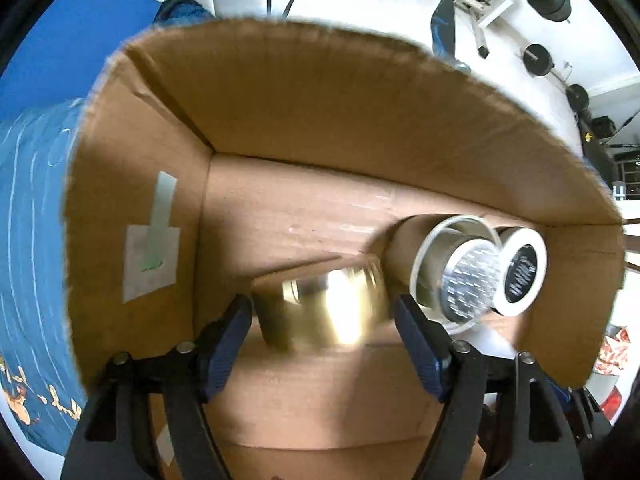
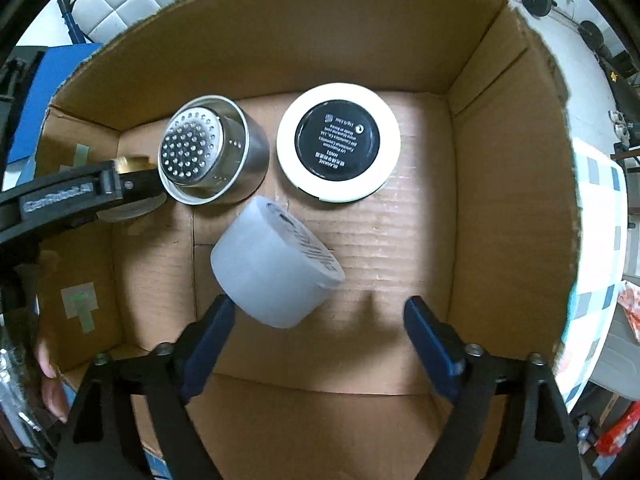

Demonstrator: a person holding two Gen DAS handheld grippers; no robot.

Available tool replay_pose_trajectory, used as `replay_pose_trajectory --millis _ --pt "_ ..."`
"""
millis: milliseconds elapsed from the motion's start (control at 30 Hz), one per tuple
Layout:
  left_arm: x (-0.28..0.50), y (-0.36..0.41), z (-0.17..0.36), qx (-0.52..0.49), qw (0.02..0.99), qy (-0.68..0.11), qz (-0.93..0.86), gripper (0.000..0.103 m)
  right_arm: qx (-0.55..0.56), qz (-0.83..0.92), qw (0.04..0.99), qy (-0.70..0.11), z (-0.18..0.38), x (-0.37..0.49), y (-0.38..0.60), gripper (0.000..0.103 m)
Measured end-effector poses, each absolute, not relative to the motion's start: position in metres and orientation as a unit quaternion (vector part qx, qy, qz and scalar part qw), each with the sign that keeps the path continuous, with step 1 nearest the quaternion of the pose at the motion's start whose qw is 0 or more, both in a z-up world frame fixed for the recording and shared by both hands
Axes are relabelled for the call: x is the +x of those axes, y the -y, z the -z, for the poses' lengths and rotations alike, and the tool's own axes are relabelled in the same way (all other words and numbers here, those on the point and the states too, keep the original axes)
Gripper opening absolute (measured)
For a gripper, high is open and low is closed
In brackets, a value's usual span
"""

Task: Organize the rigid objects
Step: 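Open both tools to release the gold tin and white jar, lift out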

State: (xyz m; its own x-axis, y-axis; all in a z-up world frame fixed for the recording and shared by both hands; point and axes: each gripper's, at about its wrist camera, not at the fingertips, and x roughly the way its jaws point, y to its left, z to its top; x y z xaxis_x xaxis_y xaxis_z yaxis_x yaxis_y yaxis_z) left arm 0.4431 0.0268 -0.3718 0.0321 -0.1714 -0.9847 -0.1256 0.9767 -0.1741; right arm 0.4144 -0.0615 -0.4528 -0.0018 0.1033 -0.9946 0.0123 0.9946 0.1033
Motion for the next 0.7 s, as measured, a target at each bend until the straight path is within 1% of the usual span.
replay_pose_trajectory --millis 133,200,233,467,667,700 --pt "0.431 -0.022 0.348 -0.093 0.724 -0.683 0.020 0.095 0.034 -0.027 0.713 -0.700 0.437 0.408 0.052 0.093" --pt "0.421 -0.018 0.335 -0.082 0.737 -0.671 0.015 0.099 0.032 -0.024 0.718 -0.695 0.433 0.404 0.050 0.101" --pt "0.414 -0.018 0.328 -0.077 0.743 -0.664 0.016 0.100 0.033 -0.022 0.721 -0.692 0.430 0.402 0.049 0.103" --pt "0.371 -0.019 0.288 -0.073 0.781 -0.620 0.022 0.101 0.019 -0.006 0.743 -0.669 0.404 0.365 0.043 0.103" --pt "0.327 -0.015 0.253 -0.059 0.811 -0.582 0.017 0.101 0.008 -0.010 0.769 -0.640 0.363 0.330 0.053 0.103" --pt "0.319 -0.015 0.247 -0.062 0.815 -0.576 0.014 0.101 0.009 -0.009 0.772 -0.635 0.352 0.331 0.066 0.103"
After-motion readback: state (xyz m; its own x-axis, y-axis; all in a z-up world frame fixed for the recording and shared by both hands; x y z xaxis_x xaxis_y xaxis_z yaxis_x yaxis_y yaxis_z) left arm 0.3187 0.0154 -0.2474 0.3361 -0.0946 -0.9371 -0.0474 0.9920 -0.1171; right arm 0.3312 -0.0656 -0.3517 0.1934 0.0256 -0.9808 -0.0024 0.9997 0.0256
